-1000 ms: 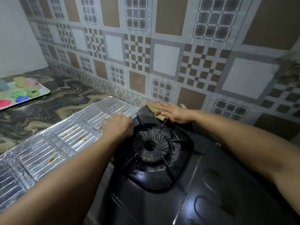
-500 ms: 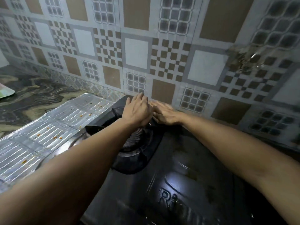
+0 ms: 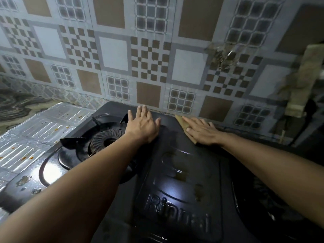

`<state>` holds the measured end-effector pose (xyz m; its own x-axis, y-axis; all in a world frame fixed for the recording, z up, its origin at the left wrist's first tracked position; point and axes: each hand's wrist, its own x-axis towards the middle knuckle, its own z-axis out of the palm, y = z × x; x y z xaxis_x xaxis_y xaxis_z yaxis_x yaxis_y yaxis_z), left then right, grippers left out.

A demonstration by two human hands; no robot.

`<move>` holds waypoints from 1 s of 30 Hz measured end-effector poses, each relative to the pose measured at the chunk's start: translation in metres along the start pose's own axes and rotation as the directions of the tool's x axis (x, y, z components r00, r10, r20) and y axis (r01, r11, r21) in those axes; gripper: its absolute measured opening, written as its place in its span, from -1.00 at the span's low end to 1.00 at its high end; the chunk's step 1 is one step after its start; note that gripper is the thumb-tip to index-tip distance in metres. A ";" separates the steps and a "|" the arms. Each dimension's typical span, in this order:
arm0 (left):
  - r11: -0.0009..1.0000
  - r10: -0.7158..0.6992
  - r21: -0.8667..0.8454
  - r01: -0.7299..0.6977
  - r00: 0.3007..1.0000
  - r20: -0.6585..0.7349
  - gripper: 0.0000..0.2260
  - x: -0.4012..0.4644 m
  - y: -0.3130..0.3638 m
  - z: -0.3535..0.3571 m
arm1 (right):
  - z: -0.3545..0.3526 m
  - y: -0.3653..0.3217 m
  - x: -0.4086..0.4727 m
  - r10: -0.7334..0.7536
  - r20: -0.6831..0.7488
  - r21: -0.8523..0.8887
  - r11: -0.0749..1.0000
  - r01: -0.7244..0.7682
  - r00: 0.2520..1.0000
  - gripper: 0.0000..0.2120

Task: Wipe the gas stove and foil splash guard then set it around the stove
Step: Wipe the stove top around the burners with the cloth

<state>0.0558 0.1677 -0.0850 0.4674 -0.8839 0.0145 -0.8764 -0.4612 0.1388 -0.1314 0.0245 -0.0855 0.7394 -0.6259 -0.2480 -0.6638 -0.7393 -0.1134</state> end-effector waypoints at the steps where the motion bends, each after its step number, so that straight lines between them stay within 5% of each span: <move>1: 1.000 -0.005 0.007 0.005 1.000 -0.006 -0.36 0.000 -0.001 0.000 | 0.002 -0.004 0.003 0.007 -0.020 -0.009 1.000 -0.007 1.000 -0.48; 15: 0.999 -0.014 0.051 0.015 1.000 -0.021 -0.43 0.018 -0.009 0.006 | -0.007 -0.004 0.010 0.022 0.040 -0.015 1.000 -0.022 0.999 -0.43; 24: 0.979 -0.046 0.202 0.027 0.995 0.087 -0.42 0.015 0.004 -0.003 | -0.023 0.131 -0.060 0.450 0.199 -0.040 0.891 -0.451 0.871 -0.35; 30: 0.923 0.281 0.250 -0.292 0.957 0.080 -0.56 0.016 0.071 -0.015 | -0.022 0.105 -0.055 0.393 0.160 0.041 0.914 -0.404 0.905 -0.30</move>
<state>0.0033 0.1218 -0.0605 0.1919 -0.9811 -0.0264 -0.9744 -0.1873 -0.1240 -0.2393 -0.0243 -0.0631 0.3907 -0.8174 -0.4234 -0.9099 -0.4126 -0.0431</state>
